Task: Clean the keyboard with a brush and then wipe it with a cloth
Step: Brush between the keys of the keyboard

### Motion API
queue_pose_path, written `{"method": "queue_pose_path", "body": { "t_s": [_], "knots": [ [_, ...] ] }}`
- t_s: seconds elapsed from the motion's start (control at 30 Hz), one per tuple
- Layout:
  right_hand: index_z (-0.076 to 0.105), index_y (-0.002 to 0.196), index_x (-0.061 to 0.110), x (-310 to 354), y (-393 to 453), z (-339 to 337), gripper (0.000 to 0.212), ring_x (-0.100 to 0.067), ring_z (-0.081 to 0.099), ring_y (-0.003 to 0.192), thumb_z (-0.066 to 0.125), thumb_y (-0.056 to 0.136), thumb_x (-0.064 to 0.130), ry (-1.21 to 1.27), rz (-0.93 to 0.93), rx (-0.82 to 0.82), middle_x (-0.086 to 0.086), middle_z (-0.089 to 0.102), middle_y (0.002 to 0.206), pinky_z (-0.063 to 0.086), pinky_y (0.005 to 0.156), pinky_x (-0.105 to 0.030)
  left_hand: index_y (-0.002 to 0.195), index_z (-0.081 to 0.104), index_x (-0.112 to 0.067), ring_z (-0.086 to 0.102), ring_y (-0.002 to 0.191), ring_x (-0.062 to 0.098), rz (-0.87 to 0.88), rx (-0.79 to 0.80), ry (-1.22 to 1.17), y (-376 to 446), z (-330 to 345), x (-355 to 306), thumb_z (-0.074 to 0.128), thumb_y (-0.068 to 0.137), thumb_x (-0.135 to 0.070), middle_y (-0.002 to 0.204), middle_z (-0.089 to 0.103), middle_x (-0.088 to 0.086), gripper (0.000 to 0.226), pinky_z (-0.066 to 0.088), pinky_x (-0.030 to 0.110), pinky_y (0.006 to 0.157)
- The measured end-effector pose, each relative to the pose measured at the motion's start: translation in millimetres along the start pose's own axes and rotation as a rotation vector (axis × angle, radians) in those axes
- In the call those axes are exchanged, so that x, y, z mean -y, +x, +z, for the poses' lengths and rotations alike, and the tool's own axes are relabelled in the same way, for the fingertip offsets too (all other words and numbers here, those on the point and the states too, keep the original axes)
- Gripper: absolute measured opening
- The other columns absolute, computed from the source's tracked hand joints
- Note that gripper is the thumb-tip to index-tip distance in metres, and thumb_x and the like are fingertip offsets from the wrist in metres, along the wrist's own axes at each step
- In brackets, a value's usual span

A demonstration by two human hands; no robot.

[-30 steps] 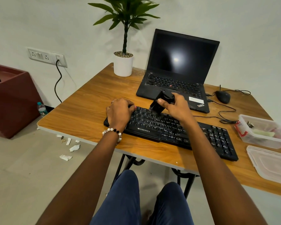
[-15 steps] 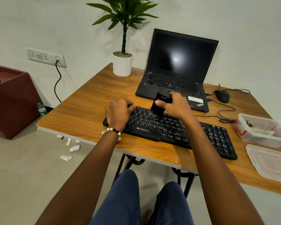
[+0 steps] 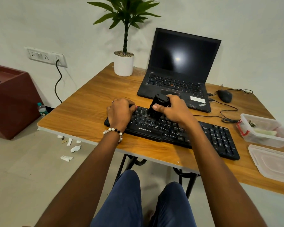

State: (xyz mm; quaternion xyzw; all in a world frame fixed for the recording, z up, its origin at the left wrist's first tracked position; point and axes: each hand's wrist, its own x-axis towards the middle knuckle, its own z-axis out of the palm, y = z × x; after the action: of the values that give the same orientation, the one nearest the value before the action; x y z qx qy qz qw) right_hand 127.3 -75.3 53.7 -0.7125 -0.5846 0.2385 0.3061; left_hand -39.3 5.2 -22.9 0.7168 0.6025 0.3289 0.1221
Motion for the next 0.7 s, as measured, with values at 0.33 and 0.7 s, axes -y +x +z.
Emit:
{"method": "queue_pose_path", "body": {
  "t_s": [0.33, 0.7],
  "knots": [
    [0.058, 0.123, 0.012, 10, -3, 8, 0.049, -0.022, 0.061, 0.103, 0.072, 0.084, 0.037, 0.038, -0.1, -0.045, -0.004, 0.066, 0.112, 0.052, 0.086, -0.038, 0.101, 0.074, -0.032, 0.054, 0.112, 0.02, -0.005, 0.001, -0.008, 0, 0, -1, 0.064, 0.088, -0.04, 0.106, 0.071, -0.004, 0.018, 0.044, 0.044, 0.092],
    [0.064, 0.096, 0.012, 13, 12, -2, 0.036, -0.022, 0.066, 0.088, 0.074, 0.081, 0.044, 0.06, 0.016, -0.2, -0.004, 0.069, 0.094, 0.057, 0.08, -0.04, 0.104, 0.073, -0.031, 0.053, 0.113, 0.02, -0.002, 0.002, 0.001, 0, 0, -1, 0.064, 0.088, -0.041, 0.109, 0.07, -0.004, 0.021, 0.043, 0.044, 0.091]
  ]
}}
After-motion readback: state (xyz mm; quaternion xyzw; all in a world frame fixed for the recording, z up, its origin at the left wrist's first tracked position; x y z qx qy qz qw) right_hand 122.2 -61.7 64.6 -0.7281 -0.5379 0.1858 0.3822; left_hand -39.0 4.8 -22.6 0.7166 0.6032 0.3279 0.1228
